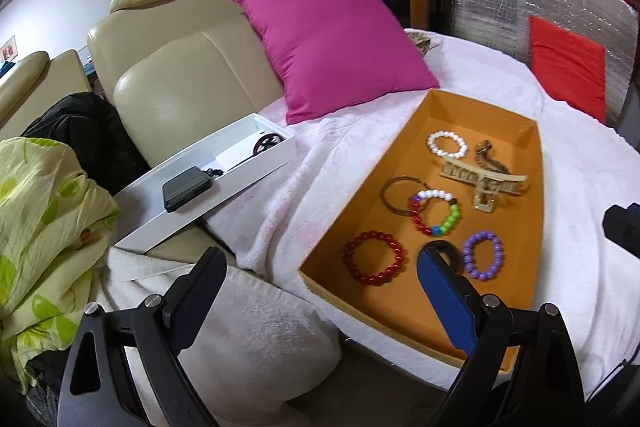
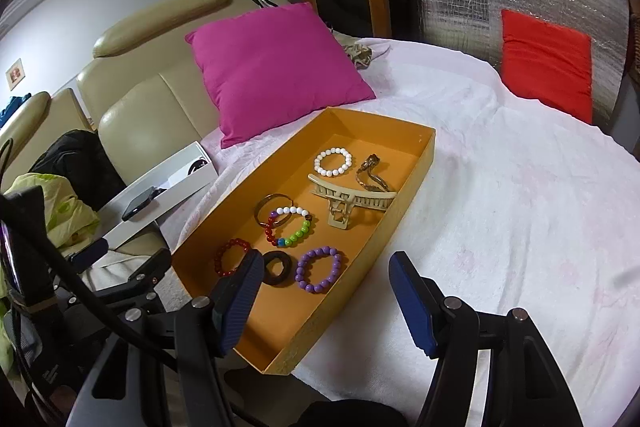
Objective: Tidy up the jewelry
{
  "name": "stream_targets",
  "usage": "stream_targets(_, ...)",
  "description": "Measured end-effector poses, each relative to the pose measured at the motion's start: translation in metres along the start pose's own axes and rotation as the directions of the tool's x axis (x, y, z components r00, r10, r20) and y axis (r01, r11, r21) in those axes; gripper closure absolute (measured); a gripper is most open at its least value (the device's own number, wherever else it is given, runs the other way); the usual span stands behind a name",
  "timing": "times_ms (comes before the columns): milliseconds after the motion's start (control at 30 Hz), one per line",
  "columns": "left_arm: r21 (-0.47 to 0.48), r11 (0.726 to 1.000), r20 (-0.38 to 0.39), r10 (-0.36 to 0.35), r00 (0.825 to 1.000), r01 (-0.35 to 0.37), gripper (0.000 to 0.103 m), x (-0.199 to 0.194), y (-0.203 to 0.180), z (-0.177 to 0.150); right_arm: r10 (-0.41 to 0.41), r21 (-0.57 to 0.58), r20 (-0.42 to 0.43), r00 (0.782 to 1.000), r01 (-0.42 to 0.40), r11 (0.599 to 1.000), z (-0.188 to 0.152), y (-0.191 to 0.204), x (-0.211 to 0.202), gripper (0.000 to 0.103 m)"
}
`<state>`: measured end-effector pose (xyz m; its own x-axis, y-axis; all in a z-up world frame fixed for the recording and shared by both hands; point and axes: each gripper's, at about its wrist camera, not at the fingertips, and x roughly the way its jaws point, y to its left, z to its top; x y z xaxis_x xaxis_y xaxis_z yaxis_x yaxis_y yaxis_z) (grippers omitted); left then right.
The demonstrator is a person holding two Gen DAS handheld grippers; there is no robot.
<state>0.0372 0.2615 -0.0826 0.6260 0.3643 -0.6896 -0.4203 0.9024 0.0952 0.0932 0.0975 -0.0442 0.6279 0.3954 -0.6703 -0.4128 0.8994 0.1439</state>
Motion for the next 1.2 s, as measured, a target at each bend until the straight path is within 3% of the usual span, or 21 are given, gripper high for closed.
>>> stream_targets(333,-0.018,0.996,-0.013,0.09,0.996,-0.09,0.007,0.009,0.016,0.001,-0.005,-0.004,-0.011,1.0,0.005,1.0,0.0,0.002,0.013,0.034)
stream_targets(900,-0.086,0.963,0.007,0.259,0.966,-0.257,0.007,-0.019,0.062,-0.001,0.013,-0.013,0.008,1.0,-0.013,1.0,0.0,0.016,0.003,0.034)
stream_targets(1067,-0.119,0.954,0.012,0.278,0.961,-0.274,0.007,-0.031,0.076,-0.005,0.025,-0.015,0.016,1.0,-0.025,1.0,0.0,0.021,-0.007,0.034)
stream_targets(1200,-0.133,0.962,0.026,0.243,0.97,-0.237,0.007,-0.04,0.082,-0.007,0.022,-0.024,0.036,0.999,-0.021,0.999,0.0,0.026,-0.019,0.034)
